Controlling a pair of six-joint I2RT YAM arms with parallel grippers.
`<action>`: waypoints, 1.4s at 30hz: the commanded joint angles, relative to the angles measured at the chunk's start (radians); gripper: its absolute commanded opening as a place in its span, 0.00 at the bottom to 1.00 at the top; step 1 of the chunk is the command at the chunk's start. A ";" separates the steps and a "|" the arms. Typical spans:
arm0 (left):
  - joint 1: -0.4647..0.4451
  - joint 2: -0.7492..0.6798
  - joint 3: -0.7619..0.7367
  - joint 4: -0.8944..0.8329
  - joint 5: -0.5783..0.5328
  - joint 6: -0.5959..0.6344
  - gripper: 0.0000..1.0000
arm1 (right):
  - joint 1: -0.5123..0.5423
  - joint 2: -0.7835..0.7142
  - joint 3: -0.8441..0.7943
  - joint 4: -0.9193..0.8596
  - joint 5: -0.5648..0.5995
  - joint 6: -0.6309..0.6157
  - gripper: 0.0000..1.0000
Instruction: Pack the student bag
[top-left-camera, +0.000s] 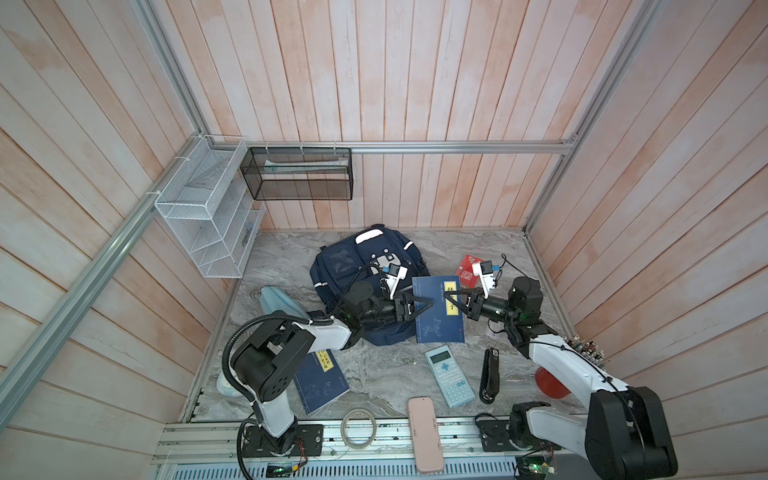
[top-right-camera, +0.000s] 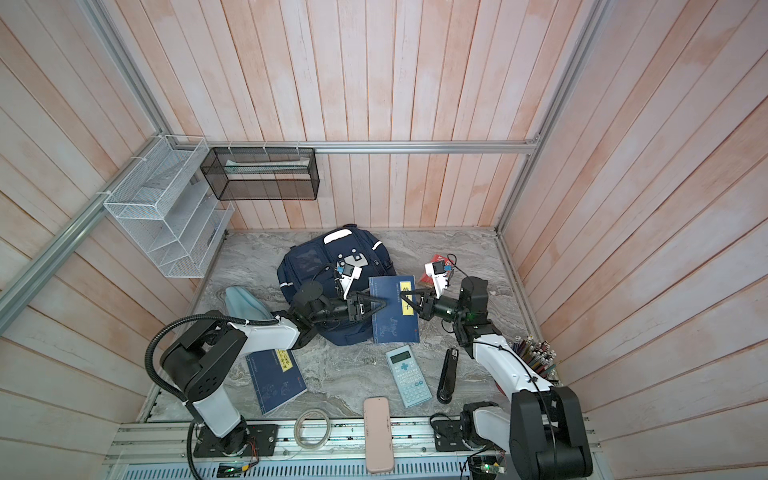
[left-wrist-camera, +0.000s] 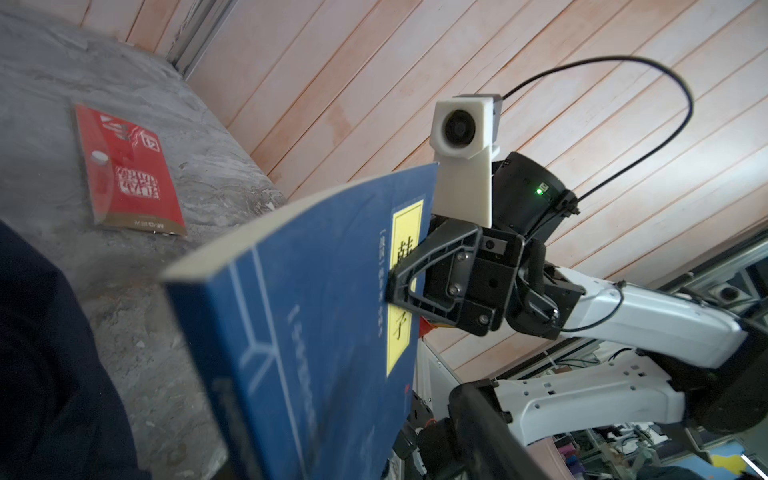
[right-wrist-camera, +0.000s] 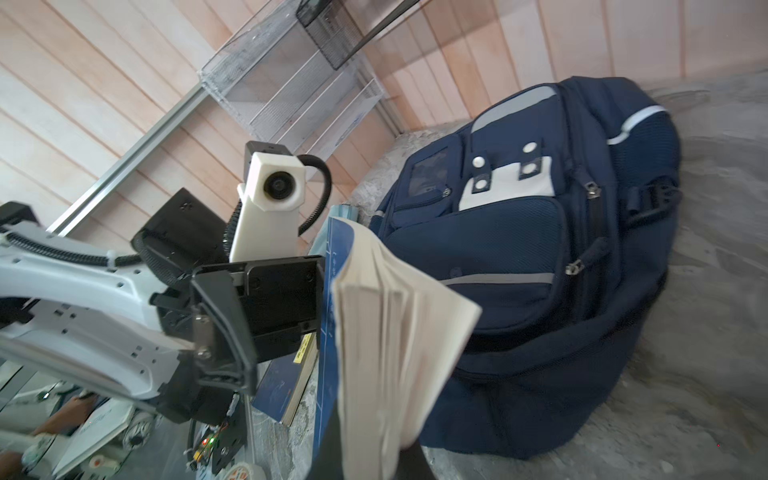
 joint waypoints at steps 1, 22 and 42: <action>0.017 -0.125 0.020 -0.310 -0.178 0.216 0.76 | -0.059 -0.096 -0.027 -0.063 0.211 0.062 0.00; -0.056 0.075 0.278 -1.041 -0.683 0.817 0.66 | -0.103 -0.149 -0.052 -0.166 0.397 0.077 0.00; -0.090 0.084 0.579 -1.192 -0.812 0.833 0.00 | 0.024 -0.175 -0.144 0.054 0.387 0.480 0.00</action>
